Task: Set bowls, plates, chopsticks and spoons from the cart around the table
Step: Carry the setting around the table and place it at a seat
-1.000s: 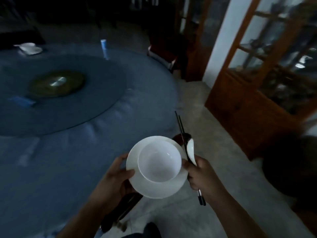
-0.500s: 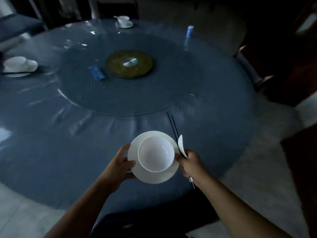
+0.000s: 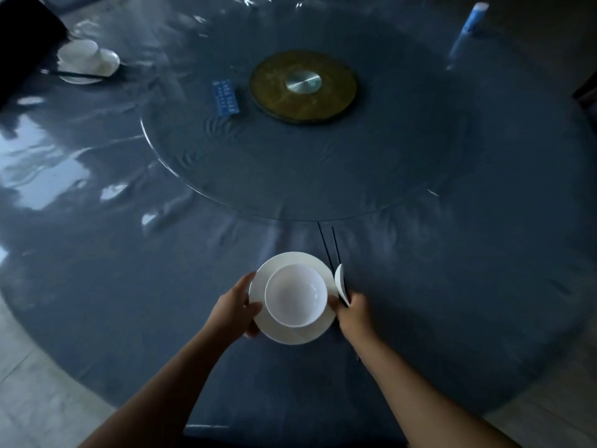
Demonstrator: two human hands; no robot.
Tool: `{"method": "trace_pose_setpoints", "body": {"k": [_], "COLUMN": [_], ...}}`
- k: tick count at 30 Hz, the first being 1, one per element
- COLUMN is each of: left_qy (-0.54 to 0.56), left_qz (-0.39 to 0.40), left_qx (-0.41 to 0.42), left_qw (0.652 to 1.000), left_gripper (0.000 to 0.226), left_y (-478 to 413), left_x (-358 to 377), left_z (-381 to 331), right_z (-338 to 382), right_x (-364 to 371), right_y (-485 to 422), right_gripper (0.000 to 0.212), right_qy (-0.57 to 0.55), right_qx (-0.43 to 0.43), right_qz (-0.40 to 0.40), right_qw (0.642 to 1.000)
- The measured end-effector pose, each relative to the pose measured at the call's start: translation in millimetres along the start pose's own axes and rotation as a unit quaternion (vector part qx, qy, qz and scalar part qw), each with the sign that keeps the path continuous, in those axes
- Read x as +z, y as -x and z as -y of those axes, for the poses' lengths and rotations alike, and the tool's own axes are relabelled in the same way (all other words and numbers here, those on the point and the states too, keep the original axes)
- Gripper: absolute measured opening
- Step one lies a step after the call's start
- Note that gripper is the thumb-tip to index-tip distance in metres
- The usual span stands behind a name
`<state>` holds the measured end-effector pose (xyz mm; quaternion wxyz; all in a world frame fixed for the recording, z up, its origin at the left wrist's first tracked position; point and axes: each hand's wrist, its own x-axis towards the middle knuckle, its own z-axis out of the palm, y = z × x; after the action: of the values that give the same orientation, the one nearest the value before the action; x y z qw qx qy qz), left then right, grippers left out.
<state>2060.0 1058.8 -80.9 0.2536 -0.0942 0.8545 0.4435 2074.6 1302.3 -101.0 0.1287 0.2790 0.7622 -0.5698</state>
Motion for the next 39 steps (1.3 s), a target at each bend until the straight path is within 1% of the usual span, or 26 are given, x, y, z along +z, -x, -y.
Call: {"method": "trace_pose_setpoints", "body": {"k": [4,6,8,9,10,12,13,14,15,16,17,18,19,21,25,29,34,36,39], "left_qy": [-0.014,-0.038,-0.092,-0.126,-0.142,-0.120,-0.094,-0.032,0.063,0.162,0.245,0.283,0.292,0.285,0.273,0.289,0.298,0.293,0.279], "left_qz": [-0.023,-0.026,-0.051,-0.081,-0.116,-0.170,-0.158,-0.110,-0.033,0.057,0.133,0.185,0.211,0.219,0.186,0.196,0.173,0.172,0.178], "left_qx": [-0.014,-0.028,-0.042,-0.041,-0.032,0.023,0.048,0.059,0.049,0.028,0.008,0.001,0.004,0.011,-0.017,-0.028,-0.037,-0.048,-0.069], "left_qw": [1.000,0.999,0.994,0.988,0.982,0.978,0.982,0.992,0.996,0.985,0.960,0.941,0.933,0.933,0.944,0.937,0.938,0.939,0.941], "left_gripper": [0.063,0.063,0.064,0.062,0.056,0.032,0.023,0.019,0.017,0.018,0.021,0.023,0.024,0.023,0.021,0.016,0.017,0.014,0.011], "left_y": [-6,-3,8,17,27,55,70,83,92,100,104,105,106,106,103,101,98,96,94], "left_x": [4,5,2,1,0,4,10,16,24,32,39,45,51,56,61,65,73,77,83], "left_z": [6,5,1,-1,-4,-14,-23,-32,-43,-54,-65,-74,-81,-92,-95,-89,-79,-76,-71], "right_z": [-8,-8,-5,-1,5,21,29,38,47,55,61,66,69,71,67,61,59,65,78], "right_x": [-2,-8,-20,-26,-32,-42,-46,-48,-47,-45,-41,-37,-34,-28,-24,-22,-29,-35,-42], "right_y": [-6,-1,5,8,13,25,32,41,50,58,65,70,74,77,80,81,67,47,3], "right_gripper": [0.019,0.019,0.022,0.021,0.019,0.015,0.016,0.016,0.016,0.015,0.015,0.015,0.016,0.016,0.016,0.017,0.023,0.023,0.022], "right_qy": [0.028,0.044,0.040,0.025,0.003,-0.063,-0.101,-0.135,-0.168,-0.194,-0.212,-0.219,-0.218,-0.212,-0.239,-0.241,-0.241,-0.204,-0.073], "right_qx": [0.007,0.004,-0.003,-0.003,0.000,-0.001,-0.011,-0.022,-0.030,-0.033,-0.034,-0.035,-0.036,-0.036,-0.006,0.014,0.031,0.012,-0.044], "right_qz": [-0.016,-0.040,-0.061,-0.059,-0.048,-0.016,0.005,0.029,0.056,0.079,0.095,0.103,0.106,0.109,0.114,0.133,0.162,0.139,0.080], "right_qw": [0.999,0.998,0.997,0.998,0.999,0.998,0.995,0.990,0.984,0.977,0.972,0.970,0.970,0.971,0.964,0.961,0.956,0.969,0.993]}}
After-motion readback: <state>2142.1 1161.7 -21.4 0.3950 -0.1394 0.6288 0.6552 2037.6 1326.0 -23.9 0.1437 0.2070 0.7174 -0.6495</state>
